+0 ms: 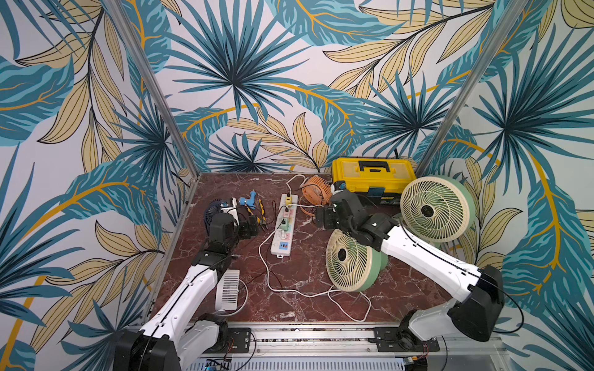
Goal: Unplug the desk fan from the power strip
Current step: Adjust the socket at the center of the board.
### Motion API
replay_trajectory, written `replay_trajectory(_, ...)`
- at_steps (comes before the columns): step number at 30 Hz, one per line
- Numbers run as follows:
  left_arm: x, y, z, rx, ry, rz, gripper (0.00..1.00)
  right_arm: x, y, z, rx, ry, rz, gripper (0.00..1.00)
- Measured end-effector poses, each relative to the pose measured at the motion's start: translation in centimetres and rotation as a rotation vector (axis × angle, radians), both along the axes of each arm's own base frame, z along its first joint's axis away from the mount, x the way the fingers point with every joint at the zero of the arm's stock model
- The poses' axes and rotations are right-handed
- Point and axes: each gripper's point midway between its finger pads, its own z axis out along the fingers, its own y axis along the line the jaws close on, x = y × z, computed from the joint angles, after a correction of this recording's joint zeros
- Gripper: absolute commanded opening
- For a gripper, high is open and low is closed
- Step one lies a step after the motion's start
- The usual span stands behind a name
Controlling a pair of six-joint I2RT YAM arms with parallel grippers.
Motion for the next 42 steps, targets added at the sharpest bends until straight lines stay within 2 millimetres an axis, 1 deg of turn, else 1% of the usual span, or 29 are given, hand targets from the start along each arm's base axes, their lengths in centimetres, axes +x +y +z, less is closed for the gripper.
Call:
replay_trajectory(5, -1.0, 0.1, 0.6, -0.023, 0.002, 0.004, 1.0, -1.1, 5.2, -4.1, -0.022, 0.073, 0.042, 1.0)
replay_trajectory(9, -1.3, -0.1, 0.3, -0.041, 0.022, 0.002, 1.0, -1.9, 9.7, -6.9, -0.021, 0.103, 0.059, 1.0)
replay_trajectory(11, -1.5, -0.1, 0.0, -0.048, 0.034, 0.001, 1.0, -2.1, 11.3, -8.4, -0.024, 0.108, 0.053, 1.0)
replay_trajectory(14, -1.6, -0.1, -0.1, -0.054, 0.042, 0.003, 1.0, -2.6, 12.9, -10.9, -0.032, 0.127, 0.046, 0.99)
replay_trajectory(18, -1.8, -0.1, 0.3, -0.062, 0.031, 0.005, 1.0, -2.5, 13.9, -13.8, -0.033, 0.158, 0.023, 0.99)
replay_trajectory(22, -1.9, -0.1, 0.5, -0.067, 0.023, 0.007, 1.0, -2.2, 14.3, -15.6, -0.029, 0.178, -0.004, 0.99)
replay_trajectory(30, -2.1, 0.0, 0.0, -0.072, 0.035, 0.011, 1.0, -1.0, 16.2, -16.6, -0.012, 0.18, -0.021, 1.0)
replay_trajectory(33, -2.1, 0.0, 0.0, -0.071, 0.036, 0.011, 1.0, -0.7, 16.3, -17.2, -0.028, 0.18, -0.032, 0.99)
replay_trajectory(40, -2.1, 0.0, 0.0, -0.07, 0.035, 0.014, 1.0, -0.6, 16.1, -18.3, -0.062, 0.195, -0.042, 0.99)
replay_trajectory(42, -2.1, 0.1, -0.1, -0.068, 0.036, 0.017, 1.0, -0.7, 16.0, -18.9, -0.074, 0.201, -0.046, 0.99)
